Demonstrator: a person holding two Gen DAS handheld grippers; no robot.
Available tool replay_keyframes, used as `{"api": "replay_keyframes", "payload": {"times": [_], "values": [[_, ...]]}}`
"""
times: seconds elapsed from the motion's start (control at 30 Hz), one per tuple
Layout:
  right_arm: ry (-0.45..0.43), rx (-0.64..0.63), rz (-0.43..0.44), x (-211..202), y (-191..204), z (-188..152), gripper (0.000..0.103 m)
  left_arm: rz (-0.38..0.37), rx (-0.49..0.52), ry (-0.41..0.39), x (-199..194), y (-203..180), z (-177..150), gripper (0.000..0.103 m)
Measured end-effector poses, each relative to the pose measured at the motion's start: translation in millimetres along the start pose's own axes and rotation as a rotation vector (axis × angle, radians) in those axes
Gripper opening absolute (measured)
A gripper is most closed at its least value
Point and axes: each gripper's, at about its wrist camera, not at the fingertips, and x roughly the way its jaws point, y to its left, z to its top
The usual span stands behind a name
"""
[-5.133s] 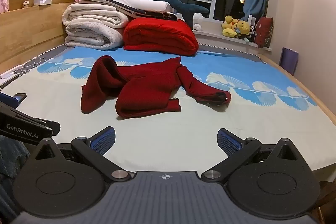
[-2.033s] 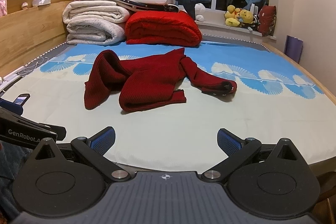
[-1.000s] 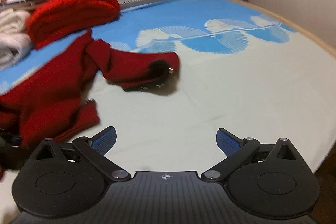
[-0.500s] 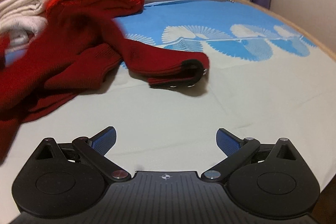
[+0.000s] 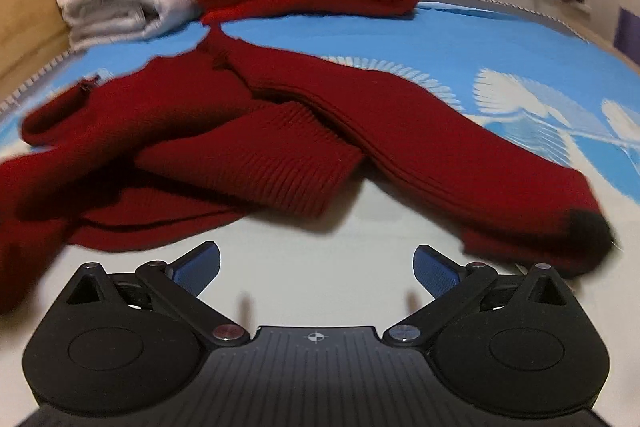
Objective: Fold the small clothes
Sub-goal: 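Grasp the sweater hem with the left gripper while the right gripper grasps the sleeve cuff, then lift and pull the sweater with both grippers to spread it flat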
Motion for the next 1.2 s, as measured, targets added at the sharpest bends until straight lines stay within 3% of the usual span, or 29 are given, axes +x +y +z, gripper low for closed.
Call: {"api": "replay_keyframes", "payload": {"times": [0.07,0.13,0.17,0.2,0.23,0.3,0.43,0.47,0.57,0.67,0.73,0.8,0.83,0.87,0.93,0.97,1.0,1.03,1.07,1.13,1.2], "values": [[0.008,-0.001,-0.010,27,3,4,0.102,-0.021,0.027,0.045,18,0,2,0.086],[-0.035,0.000,-0.023,46,6,7,0.099,-0.006,0.031,0.029,28,-1,7,0.065],[-0.075,-0.009,-0.034,51,8,9,0.082,0.025,0.029,0.024,29,-2,9,0.034],[-0.102,-0.028,-0.025,53,11,11,0.058,0.033,0.014,0.018,27,1,14,0.019],[-0.110,-0.056,0.022,52,15,14,0.035,0.010,-0.026,0.006,20,6,18,0.015],[-0.131,-0.043,0.052,36,13,23,0.028,-0.039,-0.075,-0.041,-3,17,28,0.013],[-0.225,0.070,0.233,-32,-20,43,0.017,-0.167,-0.128,-0.166,-59,44,39,0.009],[-0.259,0.103,0.269,-54,-30,46,0.000,-0.200,-0.143,-0.197,-72,52,39,0.009],[-0.461,0.216,0.328,-124,-61,56,0.000,-0.238,-0.216,-0.249,-88,75,41,0.009],[-0.588,0.313,0.281,-154,-86,64,0.001,-0.143,-0.288,-0.199,-59,88,48,0.009],[-0.514,0.340,0.254,-142,-99,63,0.006,-0.074,-0.271,-0.127,-35,88,50,0.010],[-0.345,0.399,0.288,-112,-106,56,0.045,-0.056,-0.252,-0.075,-18,86,48,0.011],[-0.254,0.391,0.294,-97,-105,51,0.075,-0.052,-0.240,-0.068,-15,87,46,0.011],[-0.189,0.367,0.293,-83,-103,46,0.082,-0.049,-0.224,-0.067,-13,85,46,0.012],[-0.114,0.275,0.298,-62,-89,32,0.083,-0.055,-0.197,-0.068,-12,81,45,0.021],[-0.081,0.221,0.301,-53,-82,27,0.085,-0.061,-0.199,-0.062,-12,84,41,0.040],[-0.038,0.166,0.310,-44,-72,19,0.087,-0.069,-0.209,-0.053,-11,85,39,0.069],[-0.002,0.118,0.315,-38,-61,11,0.088,-0.072,-0.224,-0.050,-9,85,38,0.077],[0.024,0.080,0.311,-30,-50,3,0.088,-0.067,-0.237,-0.061,-10,86,36,0.083],[0.066,0.043,0.283,-17,-35,-6,0.088,-0.086,-0.229,-0.051,-3,87,35,0.085],[0.048,0.039,0.254,-3,-24,-11,0.087,-0.117,-0.208,-0.015,3,86,31,0.086]]}}
